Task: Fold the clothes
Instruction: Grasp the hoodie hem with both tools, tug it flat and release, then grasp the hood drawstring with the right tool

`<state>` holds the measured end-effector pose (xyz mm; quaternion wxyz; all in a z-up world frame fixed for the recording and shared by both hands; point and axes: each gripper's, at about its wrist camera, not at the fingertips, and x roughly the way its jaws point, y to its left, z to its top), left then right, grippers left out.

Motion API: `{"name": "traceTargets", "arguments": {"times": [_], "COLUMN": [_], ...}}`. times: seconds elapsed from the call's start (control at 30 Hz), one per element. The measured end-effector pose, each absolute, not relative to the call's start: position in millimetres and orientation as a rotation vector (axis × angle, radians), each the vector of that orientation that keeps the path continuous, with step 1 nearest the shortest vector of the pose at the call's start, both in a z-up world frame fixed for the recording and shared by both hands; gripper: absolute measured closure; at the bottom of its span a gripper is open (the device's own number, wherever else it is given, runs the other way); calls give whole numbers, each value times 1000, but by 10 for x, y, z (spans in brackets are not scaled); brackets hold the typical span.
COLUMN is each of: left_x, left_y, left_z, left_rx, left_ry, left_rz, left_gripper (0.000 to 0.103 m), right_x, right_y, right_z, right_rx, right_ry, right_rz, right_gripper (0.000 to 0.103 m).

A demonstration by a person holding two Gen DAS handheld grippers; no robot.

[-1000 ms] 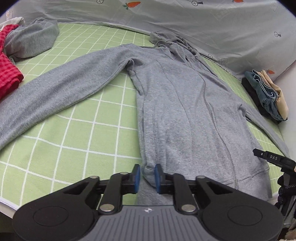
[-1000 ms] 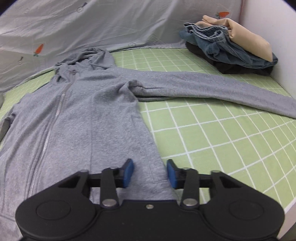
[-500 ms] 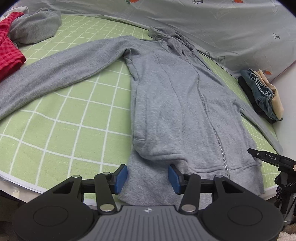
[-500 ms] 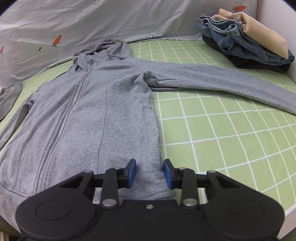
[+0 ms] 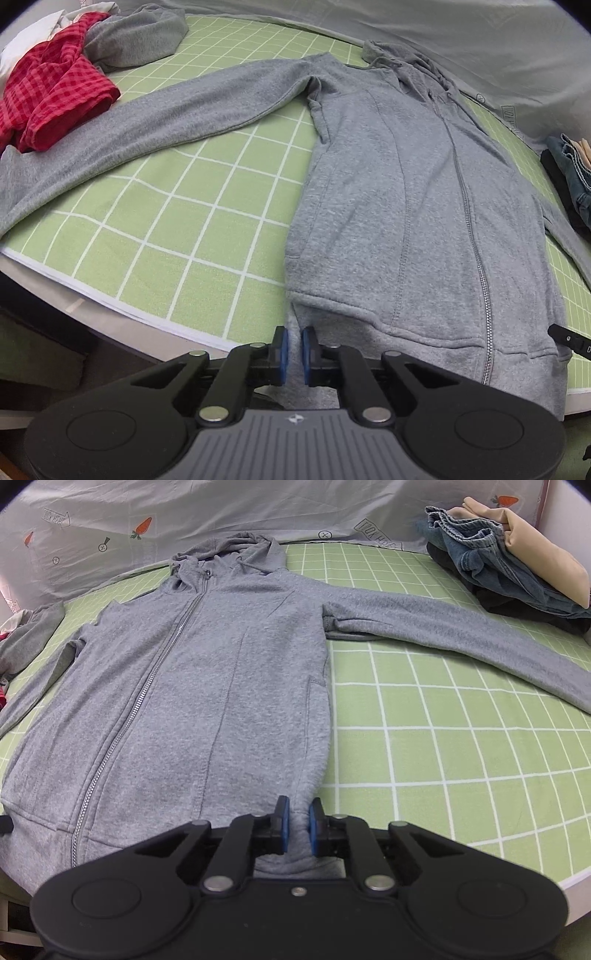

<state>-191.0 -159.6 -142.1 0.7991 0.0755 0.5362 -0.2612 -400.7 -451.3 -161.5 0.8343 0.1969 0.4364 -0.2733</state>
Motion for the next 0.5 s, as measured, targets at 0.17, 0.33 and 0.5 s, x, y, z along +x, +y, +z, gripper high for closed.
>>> {"name": "traceTargets", "arguments": {"times": [0.17, 0.33, 0.5], "left_x": [-1799, -1587, -1305], "left_y": [-1722, -1928, -2311], "left_z": [-1175, -863, -785], "left_rx": [190, 184, 216], "left_ry": [1124, 1018, 971], "left_rz": [-532, -538, -550], "left_gripper": [76, 34, 27], "right_x": [-3899, -3571, -3144], "right_y": [-4650, -4828, -4985], "right_z": [-1355, -1195, -1121], "right_rx": [404, 340, 199], "right_ry": [880, 770, 703], "right_rz": [-616, -638, -627], "right_gripper": [48, 47, 49]}}
